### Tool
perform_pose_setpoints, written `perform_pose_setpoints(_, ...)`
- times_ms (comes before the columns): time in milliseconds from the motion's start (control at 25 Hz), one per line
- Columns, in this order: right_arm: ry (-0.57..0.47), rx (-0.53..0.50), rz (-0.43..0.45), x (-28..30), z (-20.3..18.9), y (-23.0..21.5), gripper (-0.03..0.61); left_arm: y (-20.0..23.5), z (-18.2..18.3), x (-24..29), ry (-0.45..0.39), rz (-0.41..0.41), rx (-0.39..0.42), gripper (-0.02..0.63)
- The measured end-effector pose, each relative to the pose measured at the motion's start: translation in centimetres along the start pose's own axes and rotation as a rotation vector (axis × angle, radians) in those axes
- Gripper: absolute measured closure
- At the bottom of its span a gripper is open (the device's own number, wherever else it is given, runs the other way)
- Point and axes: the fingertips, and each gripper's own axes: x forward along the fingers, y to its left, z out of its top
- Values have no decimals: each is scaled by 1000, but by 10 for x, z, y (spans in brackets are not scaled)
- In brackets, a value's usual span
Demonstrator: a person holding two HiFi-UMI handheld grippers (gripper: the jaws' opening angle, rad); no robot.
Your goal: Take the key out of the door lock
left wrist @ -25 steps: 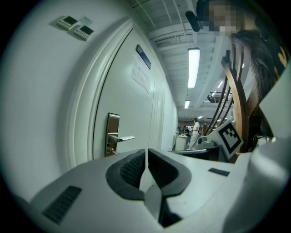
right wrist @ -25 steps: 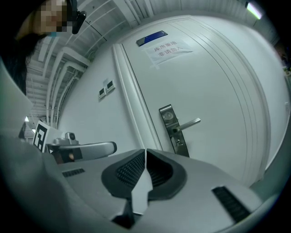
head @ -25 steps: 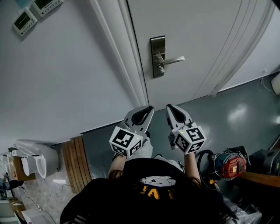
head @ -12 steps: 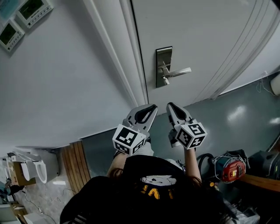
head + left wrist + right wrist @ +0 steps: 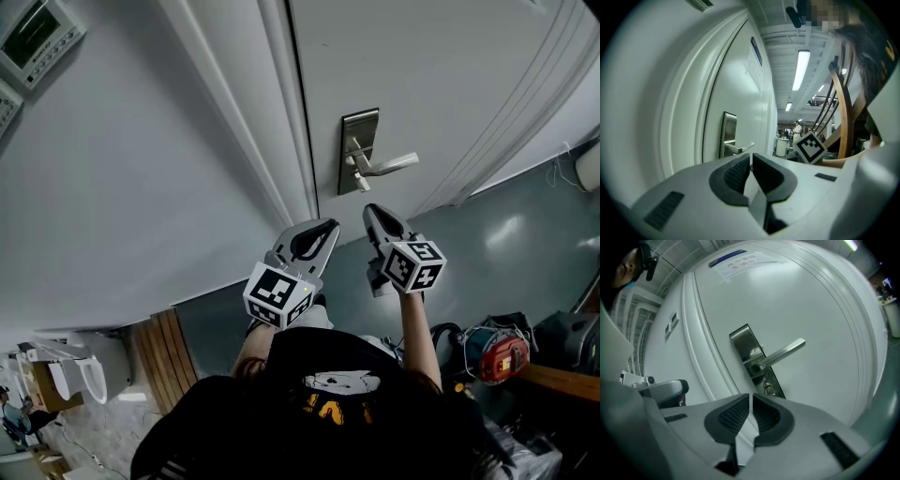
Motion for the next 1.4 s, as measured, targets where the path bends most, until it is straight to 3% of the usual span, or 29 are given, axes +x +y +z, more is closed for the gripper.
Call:
perform_pose_setpoints(320, 38, 41, -75, 28, -5, -37, 495, 19, -3, 5, 4, -15, -15, 589)
perform_pose_setpoints(600, 5, 220, -37, 48, -1, -50, 436, 29, -5, 8, 6, -28, -22, 589)
perform_pose_setpoints(920, -23, 384, -20, 70, -1, -53, 439, 39, -6, 7, 13, -27, -24, 589)
perform_pose_setpoints(1400, -101, 544, 16, 77, 1, -53, 519, 54, -11, 4, 19, -5, -36, 591)
